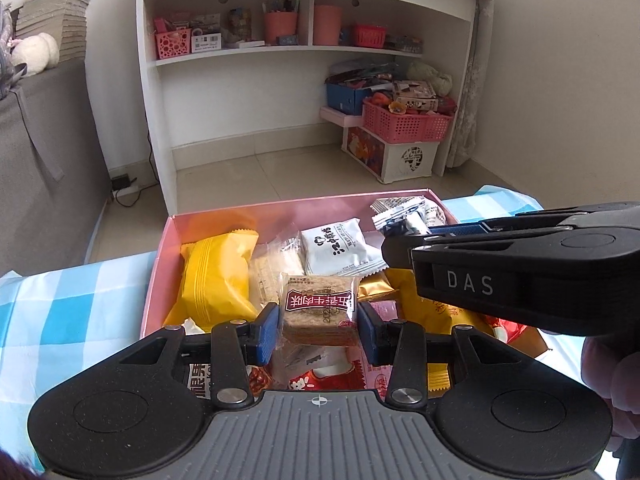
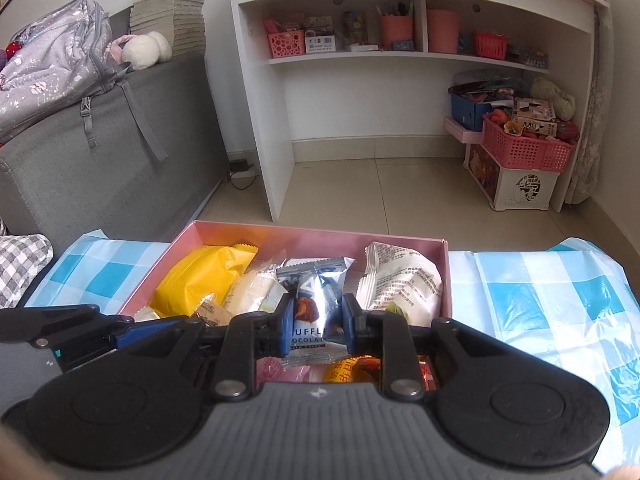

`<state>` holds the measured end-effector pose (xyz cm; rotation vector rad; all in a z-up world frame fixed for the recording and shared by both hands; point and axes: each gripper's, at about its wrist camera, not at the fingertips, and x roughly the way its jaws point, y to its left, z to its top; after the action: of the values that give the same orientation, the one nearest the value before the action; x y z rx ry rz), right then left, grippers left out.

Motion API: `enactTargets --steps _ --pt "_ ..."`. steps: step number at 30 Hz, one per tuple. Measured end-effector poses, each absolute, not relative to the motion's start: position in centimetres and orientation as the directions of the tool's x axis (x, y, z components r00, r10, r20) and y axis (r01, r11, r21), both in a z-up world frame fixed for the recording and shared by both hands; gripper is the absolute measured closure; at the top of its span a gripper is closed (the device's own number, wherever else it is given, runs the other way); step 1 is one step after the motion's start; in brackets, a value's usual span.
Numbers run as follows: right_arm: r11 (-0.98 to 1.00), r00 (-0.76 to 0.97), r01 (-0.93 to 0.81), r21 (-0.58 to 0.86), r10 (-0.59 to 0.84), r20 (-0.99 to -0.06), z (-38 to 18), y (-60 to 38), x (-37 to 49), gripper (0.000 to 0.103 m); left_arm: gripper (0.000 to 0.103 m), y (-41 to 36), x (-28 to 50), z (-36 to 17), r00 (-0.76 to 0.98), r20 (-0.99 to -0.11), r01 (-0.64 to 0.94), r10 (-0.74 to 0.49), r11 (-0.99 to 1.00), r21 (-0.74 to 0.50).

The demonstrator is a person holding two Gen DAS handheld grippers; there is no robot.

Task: Organize snacks
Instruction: 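Lower both snacks into the box and open both tools, then withdraw both tools from the box toward the yellow and orange packets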

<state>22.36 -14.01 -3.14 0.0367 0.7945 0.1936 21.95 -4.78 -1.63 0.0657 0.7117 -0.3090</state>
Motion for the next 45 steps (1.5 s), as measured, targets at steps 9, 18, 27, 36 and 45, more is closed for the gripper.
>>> enactTargets --steps 9,18,27,36,45 --pt "0.982 0.679 -0.140 0.124 0.186 -0.711 -3.4 -14.7 22.3 0.068 0.045 -4.6 21.6 -1.5 0.715 -0.641 0.319 -0.278 0.946 -0.055" --pt "0.981 0.699 -0.128 0.148 0.195 -0.688 -2.0 -14.8 21.6 0.045 0.028 -4.3 20.1 0.1 0.727 -0.618 0.333 -0.298 0.941 -0.062" --pt "0.979 0.708 -0.148 0.144 0.206 -0.675 -0.7 -14.4 19.7 0.031 0.021 -3.1 17.1 1.0 0.729 -0.614 0.343 -0.303 0.938 -0.055" --pt "0.978 0.711 -0.170 0.118 0.205 -0.673 0.4 -13.7 17.7 0.015 0.014 -1.3 14.5 1.2 0.722 -0.633 0.325 -0.281 0.944 -0.049" --pt "0.979 0.708 -0.187 0.084 0.193 -0.679 0.9 -13.3 15.3 0.004 0.007 -0.2 11.8 1.6 0.722 -0.642 0.328 -0.257 0.944 -0.009"
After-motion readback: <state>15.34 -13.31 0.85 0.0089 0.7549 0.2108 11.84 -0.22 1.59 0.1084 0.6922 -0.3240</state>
